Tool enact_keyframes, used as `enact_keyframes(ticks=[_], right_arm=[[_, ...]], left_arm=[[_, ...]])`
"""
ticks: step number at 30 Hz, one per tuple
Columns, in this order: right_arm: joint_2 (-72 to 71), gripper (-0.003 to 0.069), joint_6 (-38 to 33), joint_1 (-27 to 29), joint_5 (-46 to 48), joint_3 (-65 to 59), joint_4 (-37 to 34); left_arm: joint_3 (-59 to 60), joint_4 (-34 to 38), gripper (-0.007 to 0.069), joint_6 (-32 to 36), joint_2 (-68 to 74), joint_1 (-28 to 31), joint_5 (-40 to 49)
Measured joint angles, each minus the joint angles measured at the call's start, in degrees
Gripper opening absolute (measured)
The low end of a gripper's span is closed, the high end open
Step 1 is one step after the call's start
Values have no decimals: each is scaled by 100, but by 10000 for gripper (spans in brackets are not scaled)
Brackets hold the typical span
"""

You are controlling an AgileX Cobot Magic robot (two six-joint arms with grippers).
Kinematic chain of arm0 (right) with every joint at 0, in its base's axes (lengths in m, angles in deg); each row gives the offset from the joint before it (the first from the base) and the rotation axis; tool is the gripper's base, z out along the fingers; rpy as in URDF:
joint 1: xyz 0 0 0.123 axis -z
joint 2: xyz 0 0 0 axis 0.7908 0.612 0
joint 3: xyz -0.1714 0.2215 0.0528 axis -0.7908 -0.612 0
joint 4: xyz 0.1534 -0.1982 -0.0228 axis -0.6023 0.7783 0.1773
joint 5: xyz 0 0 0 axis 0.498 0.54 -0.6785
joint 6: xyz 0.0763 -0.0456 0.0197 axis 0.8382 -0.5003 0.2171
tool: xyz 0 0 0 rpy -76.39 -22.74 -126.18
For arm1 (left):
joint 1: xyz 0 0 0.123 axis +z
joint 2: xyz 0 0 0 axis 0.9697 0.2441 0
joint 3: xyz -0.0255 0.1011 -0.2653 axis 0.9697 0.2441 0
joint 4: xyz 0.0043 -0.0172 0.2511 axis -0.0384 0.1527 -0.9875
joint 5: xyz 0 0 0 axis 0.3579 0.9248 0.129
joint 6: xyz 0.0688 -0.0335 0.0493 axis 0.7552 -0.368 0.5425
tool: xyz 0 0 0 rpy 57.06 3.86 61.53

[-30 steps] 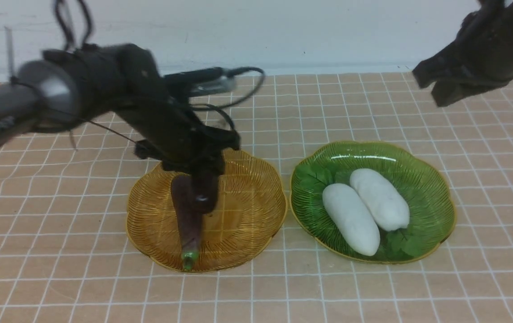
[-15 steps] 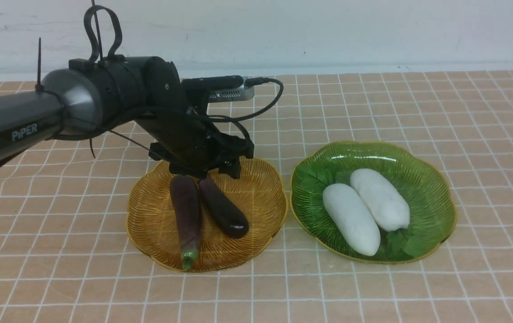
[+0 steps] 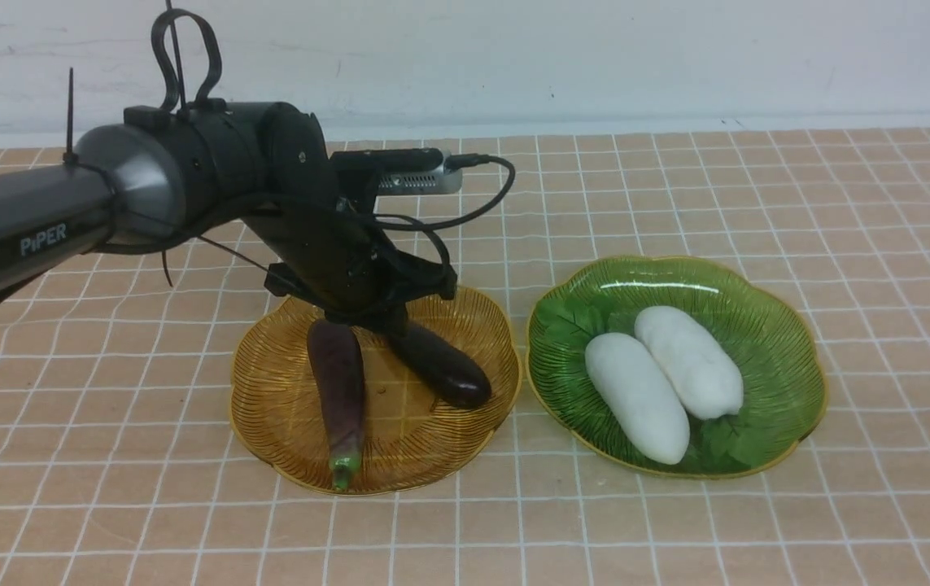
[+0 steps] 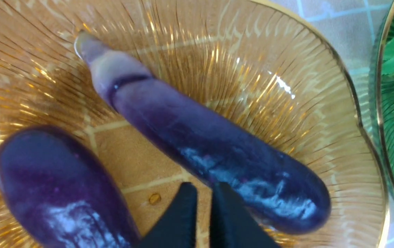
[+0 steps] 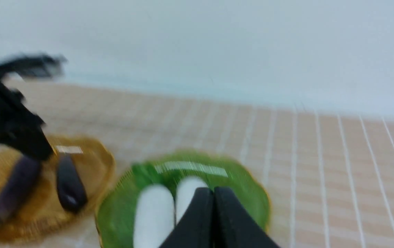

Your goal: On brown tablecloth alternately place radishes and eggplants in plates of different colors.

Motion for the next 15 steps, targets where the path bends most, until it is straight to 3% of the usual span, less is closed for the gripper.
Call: enact_keyframes(ticks=[3,9,15], right_arm=[[13,-15,-537,0,-301,-212,-521],[27,-15,-741,0,-402,-236,-1156],[27,-15,-773,0,-402,-236,-1207]], left_arm=[[-25,-6,4,56,0,0,18],[-51,-20,-3,92,-125,0,224],[-274,-129,-3,124,-605,0,473]])
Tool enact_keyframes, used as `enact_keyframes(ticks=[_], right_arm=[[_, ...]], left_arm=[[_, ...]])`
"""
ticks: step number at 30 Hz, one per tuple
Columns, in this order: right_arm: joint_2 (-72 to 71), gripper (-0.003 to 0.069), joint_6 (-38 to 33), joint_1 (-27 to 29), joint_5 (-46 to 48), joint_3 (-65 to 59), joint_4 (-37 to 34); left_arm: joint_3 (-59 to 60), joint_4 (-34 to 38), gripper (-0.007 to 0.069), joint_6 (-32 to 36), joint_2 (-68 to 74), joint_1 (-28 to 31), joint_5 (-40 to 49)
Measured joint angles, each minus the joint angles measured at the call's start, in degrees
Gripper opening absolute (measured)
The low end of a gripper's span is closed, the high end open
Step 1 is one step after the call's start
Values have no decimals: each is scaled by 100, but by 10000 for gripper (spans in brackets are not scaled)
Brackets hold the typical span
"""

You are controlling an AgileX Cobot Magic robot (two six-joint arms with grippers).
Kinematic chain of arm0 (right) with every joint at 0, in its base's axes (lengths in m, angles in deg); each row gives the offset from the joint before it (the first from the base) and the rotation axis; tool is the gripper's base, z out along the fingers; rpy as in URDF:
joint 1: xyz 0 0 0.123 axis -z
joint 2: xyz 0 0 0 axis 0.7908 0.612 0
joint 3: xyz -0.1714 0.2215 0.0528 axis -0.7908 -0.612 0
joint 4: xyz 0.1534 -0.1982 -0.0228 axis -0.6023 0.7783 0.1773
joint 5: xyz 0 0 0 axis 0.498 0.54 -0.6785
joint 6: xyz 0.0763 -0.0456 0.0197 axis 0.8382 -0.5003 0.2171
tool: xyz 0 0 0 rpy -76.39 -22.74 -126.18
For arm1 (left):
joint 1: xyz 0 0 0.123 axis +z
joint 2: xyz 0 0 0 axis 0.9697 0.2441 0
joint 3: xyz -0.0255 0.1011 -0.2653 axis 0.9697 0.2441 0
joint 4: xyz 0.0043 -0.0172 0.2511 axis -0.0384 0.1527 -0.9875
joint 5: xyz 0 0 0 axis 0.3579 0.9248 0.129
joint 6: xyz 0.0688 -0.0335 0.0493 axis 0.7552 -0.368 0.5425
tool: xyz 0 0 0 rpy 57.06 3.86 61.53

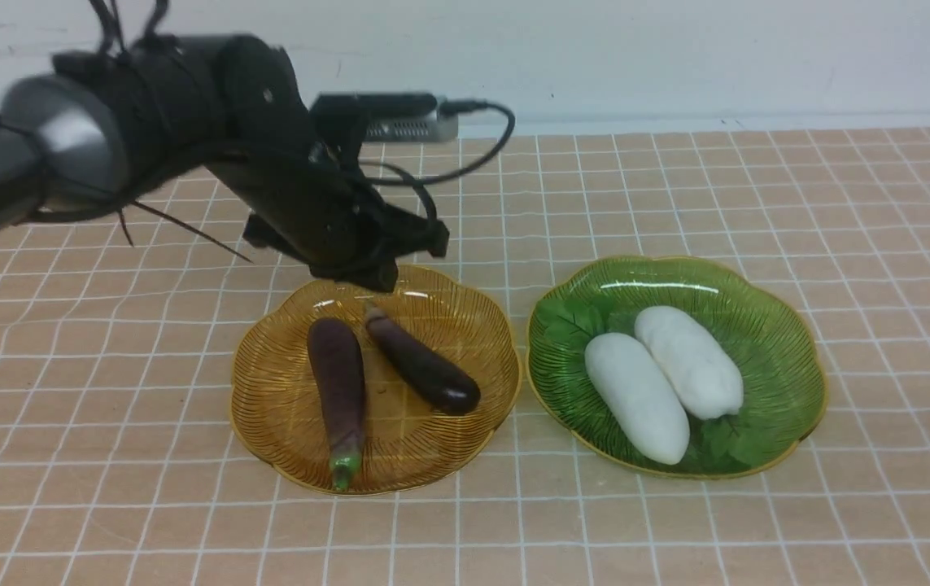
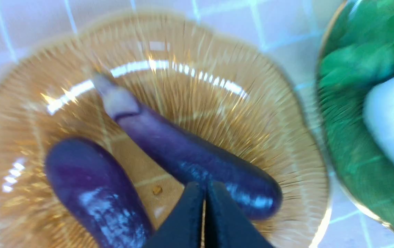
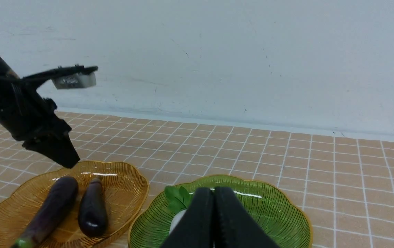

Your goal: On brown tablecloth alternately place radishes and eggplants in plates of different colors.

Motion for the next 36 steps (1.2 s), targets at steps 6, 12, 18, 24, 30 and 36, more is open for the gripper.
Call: enact_keyframes(ticks=[6,12,18,24,30,36], right_arm=[[-5,-15,0,0,-6,-14,0],[-643,-15,0,176,-72,-550,22],[-1449,-15,-6,1246,-66,-1699,26],[-1448,-15,-6,1567,121,-2139,635],[-1448,-15,-6,1567,197,-2139,867],[-1448,-15,-6,1567,202,-2139,873]], left_arm=[[-353,-44,-3,147,-514,0,494],[-628,-138,-3,190,-711,0,1151],[-678,-369,-3,333,-711,4,2013],[-1344,-500,-3,471,-906,4,2264],[-1412,-560,-3,645,-1655,4,2356],[-699,-649,-3,670,-2759,4,2357]])
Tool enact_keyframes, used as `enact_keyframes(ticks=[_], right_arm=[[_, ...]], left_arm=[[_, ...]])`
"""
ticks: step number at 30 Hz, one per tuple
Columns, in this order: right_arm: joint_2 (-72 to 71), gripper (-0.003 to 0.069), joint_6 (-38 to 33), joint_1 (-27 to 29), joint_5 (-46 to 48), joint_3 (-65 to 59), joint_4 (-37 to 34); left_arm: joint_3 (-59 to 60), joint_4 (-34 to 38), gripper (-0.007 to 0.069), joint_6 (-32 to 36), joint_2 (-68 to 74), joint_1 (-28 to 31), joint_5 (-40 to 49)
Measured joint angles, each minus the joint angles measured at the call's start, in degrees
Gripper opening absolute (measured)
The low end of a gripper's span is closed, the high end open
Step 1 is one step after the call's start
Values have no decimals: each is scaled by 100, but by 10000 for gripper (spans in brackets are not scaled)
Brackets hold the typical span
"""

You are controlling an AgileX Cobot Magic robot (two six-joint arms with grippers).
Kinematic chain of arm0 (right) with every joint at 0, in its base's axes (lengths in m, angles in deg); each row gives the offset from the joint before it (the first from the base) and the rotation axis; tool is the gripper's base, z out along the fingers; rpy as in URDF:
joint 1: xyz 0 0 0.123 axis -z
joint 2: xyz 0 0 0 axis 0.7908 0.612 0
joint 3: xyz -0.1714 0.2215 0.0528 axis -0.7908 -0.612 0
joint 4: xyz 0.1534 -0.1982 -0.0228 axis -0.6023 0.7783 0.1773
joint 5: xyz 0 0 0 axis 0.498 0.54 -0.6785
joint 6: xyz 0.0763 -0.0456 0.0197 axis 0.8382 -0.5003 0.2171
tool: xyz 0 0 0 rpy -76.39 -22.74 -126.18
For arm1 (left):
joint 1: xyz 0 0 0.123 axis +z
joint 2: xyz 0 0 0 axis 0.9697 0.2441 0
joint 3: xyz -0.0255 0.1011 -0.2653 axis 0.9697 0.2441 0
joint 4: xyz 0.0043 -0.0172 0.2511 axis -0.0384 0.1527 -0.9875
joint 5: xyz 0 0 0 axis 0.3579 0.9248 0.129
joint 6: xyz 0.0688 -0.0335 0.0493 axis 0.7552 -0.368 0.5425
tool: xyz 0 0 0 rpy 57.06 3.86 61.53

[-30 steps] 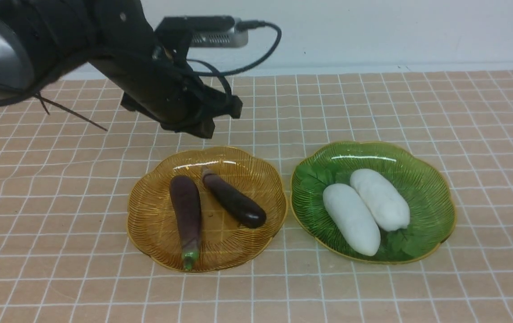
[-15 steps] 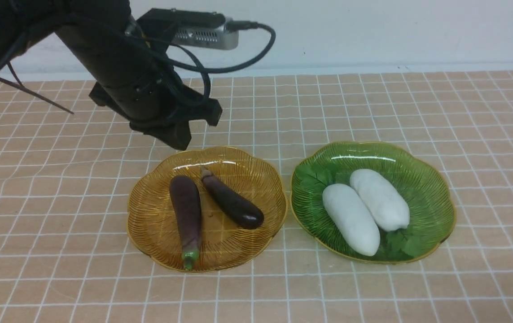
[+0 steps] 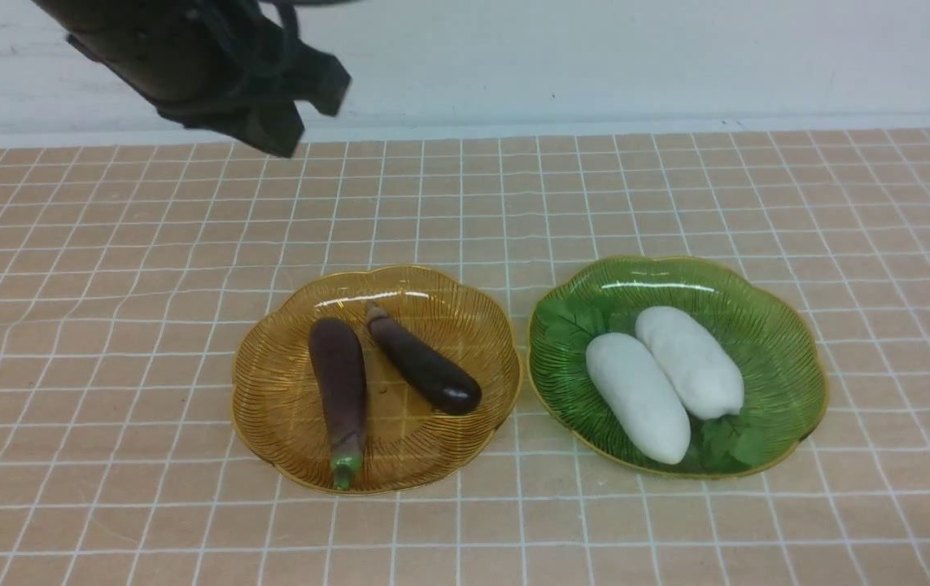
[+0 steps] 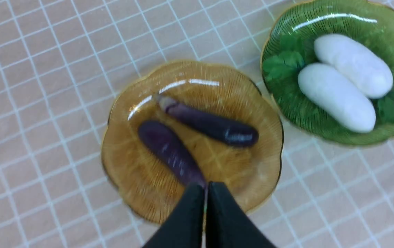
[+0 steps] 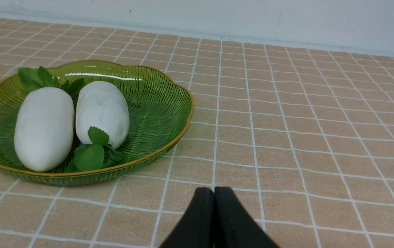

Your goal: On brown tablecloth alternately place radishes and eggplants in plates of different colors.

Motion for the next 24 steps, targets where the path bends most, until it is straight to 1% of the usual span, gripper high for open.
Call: enact_keyframes(ticks=[8,12,17,20,22,24], right_arm=[[0,-15,0,0,10,0,17],[0,-15,0,0,17,5,17],[0,-15,0,0,17,5,22],[0,-15,-10,0,18,5,29],[0,-15,-10,0,23,5,33],[0,-15,-10,0,23,5,35]], left_arm=[[1911,-598,-3,-51,-1772,0,-5],[2907,-655,-3,-230,-2840,0,-428],[4654,-462,-3,-397,-4190,0,-1946],[5830,-396,-3,-442,-5021,0,-3550],[6336,-396,-3,-447,-5371,0,-4316],[6620,-396,-3,-455,-5562,0,-4731]])
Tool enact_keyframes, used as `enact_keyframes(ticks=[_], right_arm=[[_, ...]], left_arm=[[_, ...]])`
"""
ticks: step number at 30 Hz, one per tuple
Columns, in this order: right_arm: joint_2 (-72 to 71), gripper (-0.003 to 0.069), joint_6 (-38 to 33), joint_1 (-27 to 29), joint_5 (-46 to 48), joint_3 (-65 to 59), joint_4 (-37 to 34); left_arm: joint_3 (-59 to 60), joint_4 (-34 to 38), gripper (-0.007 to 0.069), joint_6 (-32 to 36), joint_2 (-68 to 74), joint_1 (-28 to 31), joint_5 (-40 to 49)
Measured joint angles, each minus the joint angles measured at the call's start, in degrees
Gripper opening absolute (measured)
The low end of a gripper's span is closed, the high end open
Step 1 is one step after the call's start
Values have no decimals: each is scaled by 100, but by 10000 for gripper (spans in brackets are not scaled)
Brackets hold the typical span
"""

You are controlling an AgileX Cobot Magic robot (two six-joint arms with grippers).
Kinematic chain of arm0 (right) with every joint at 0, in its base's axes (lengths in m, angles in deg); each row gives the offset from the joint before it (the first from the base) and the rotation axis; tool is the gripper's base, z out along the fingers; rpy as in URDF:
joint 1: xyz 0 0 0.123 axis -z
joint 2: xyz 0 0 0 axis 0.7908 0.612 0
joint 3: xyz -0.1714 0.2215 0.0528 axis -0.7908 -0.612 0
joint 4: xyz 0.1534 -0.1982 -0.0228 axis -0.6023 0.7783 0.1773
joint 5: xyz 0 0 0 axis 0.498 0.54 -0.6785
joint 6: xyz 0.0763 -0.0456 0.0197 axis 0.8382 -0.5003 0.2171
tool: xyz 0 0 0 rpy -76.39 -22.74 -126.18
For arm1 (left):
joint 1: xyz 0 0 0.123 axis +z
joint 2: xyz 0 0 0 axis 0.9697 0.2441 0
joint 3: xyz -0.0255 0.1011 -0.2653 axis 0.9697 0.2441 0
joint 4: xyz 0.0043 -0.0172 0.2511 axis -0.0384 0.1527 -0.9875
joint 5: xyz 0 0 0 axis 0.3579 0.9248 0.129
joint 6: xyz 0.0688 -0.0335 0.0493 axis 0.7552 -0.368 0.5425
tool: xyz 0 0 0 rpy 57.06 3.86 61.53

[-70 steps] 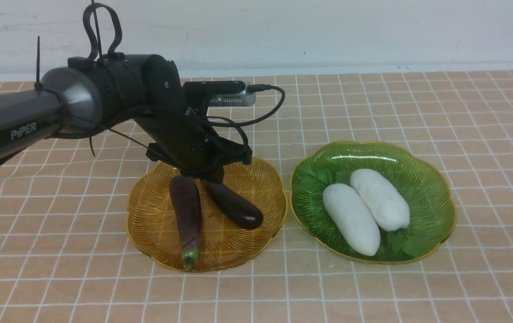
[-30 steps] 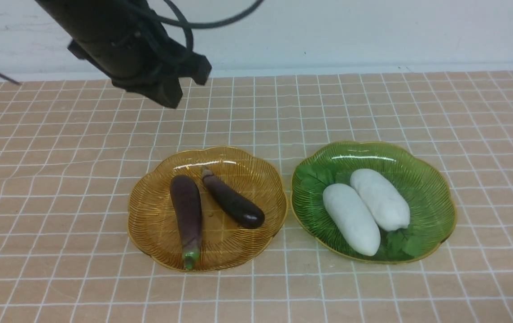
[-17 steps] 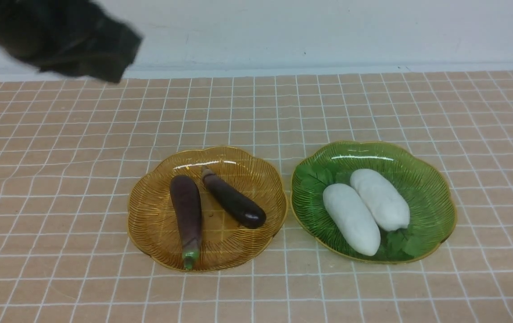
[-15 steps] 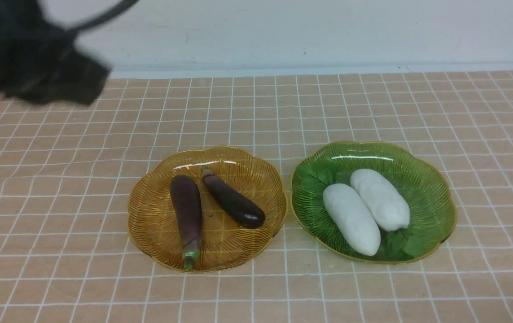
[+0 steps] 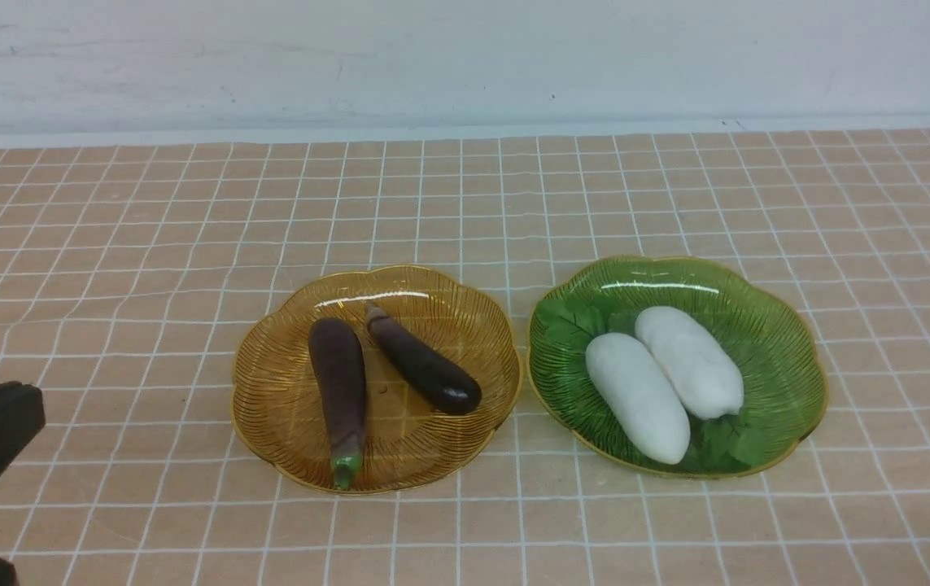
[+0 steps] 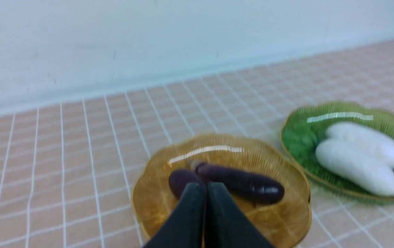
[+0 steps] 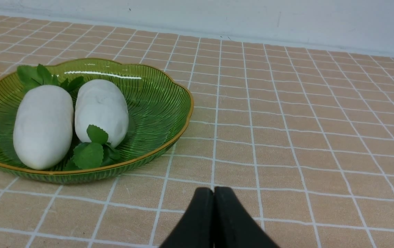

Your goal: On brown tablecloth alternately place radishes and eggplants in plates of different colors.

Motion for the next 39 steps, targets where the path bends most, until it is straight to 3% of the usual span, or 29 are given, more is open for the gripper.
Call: enact_keyframes(ticks=[4,18,31,39], right_arm=[[0,-15,-2,0,0,0,5],[0,-15,-6,0,0,0,5],[0,-15,-6,0,0,0,12],[0,-15,-6,0,0,0,19]], left_arm=[[751,0,-3,-29,-439,0,-724],[2179,1,-3,-166,-627,82,-1015],[2968,1,-3,232,-2101,1315,-820],[2988,1,-3,236,-2273,1397,-307]])
